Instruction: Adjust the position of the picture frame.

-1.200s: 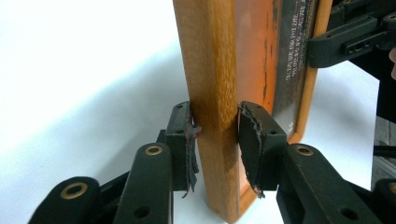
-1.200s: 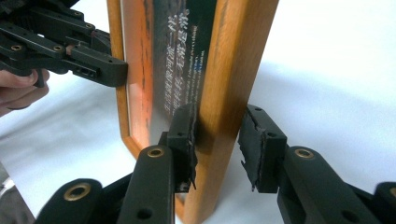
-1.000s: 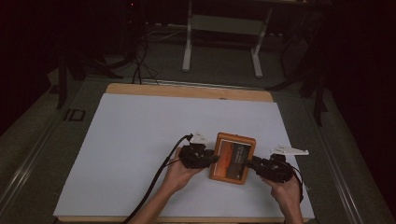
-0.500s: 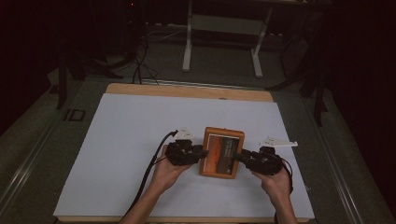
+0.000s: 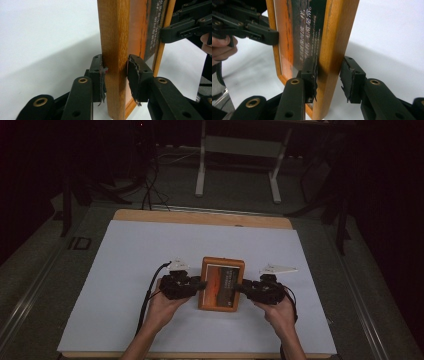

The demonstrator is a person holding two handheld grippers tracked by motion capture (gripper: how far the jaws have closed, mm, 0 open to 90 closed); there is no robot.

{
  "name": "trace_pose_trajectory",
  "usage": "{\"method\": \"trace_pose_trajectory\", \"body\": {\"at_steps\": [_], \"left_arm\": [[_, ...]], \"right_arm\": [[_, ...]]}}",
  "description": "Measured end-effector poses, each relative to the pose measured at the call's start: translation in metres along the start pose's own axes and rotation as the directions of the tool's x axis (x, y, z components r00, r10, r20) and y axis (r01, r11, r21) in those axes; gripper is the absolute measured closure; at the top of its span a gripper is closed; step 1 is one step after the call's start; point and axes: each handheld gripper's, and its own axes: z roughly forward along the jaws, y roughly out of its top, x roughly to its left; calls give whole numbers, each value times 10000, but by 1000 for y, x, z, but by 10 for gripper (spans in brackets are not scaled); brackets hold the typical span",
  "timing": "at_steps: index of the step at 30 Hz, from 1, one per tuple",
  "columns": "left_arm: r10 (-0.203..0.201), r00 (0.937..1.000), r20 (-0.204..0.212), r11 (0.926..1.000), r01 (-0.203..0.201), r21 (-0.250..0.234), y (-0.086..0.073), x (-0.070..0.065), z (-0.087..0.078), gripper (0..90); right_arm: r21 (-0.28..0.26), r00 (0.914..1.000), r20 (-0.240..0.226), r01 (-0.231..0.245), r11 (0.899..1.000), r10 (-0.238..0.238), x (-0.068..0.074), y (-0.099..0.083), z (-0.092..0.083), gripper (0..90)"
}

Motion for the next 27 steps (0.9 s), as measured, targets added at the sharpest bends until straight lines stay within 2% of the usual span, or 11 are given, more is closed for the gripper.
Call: {"method": "trace_pose_trajectory", "body": {"at_steps": [9,14,21,25,27], "left_arm": [[-571,9983,-141,9983,572,112,-18,15,-14,670],[-1059,9942,-210,9943,1061,53,-24,23,-19,667],[-1356,9907,-144,9908,1356,-37,-28,29,-17,666],[-1454,9886,-396,9894,1452,-80,-28,31,-12,652],[-1476,9879,-471,9890,1475,-51,-28,32,-9,640]], "right_arm": [[397,9992,-387,-16,9992,31,10,1,25,662],[647,9988,-480,51,9979,-20,15,2,38,662],[655,9981,-595,-89,9978,128,14,2,43,663],[644,9992,-332,-220,9977,242,13,2,48,651],[730,9998,-175,-103,9973,116,13,3,51,642]]}}
